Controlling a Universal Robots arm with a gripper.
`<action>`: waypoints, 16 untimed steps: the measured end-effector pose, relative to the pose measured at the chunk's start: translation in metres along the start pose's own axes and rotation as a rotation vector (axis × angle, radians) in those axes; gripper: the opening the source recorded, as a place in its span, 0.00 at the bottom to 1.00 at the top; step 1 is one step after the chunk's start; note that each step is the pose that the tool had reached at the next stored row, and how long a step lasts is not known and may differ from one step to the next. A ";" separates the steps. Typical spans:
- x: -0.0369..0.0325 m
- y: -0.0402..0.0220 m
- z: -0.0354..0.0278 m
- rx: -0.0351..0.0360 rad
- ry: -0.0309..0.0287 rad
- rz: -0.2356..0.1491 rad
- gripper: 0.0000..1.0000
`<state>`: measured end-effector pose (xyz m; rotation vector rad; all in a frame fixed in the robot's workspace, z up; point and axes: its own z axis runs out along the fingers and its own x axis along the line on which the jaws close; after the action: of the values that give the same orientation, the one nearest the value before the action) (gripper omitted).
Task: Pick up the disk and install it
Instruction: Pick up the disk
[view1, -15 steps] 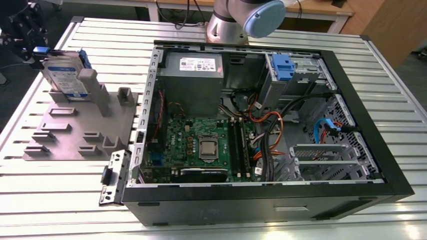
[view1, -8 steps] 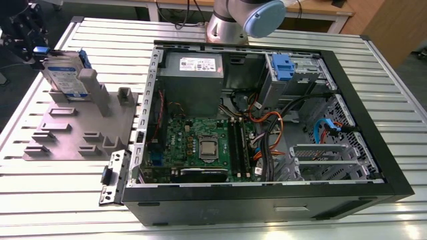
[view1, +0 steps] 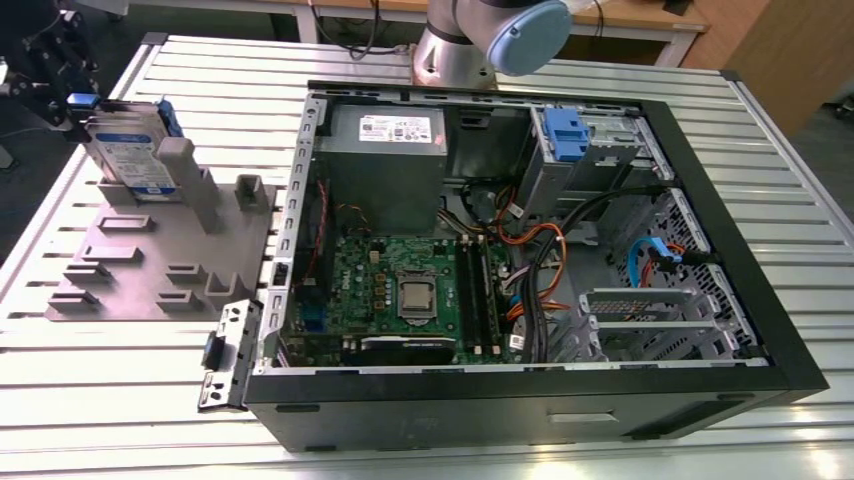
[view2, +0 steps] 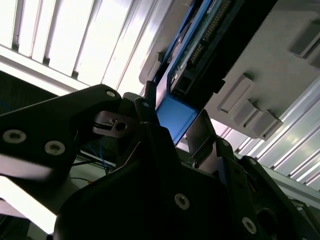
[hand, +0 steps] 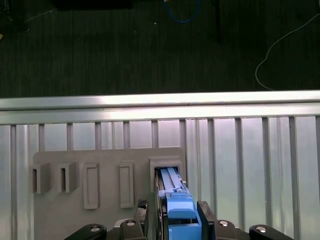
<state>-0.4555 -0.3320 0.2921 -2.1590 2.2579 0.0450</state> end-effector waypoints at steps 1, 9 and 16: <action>0.0000 0.0000 0.0006 -0.0001 0.0000 0.000 0.51; 0.0000 -0.0002 0.0010 -0.0004 0.0000 0.000 0.51; -0.0008 -0.0009 0.0019 -0.0011 -0.0002 0.000 0.51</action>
<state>-0.4546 -0.3311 0.2902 -2.1593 2.2585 0.0465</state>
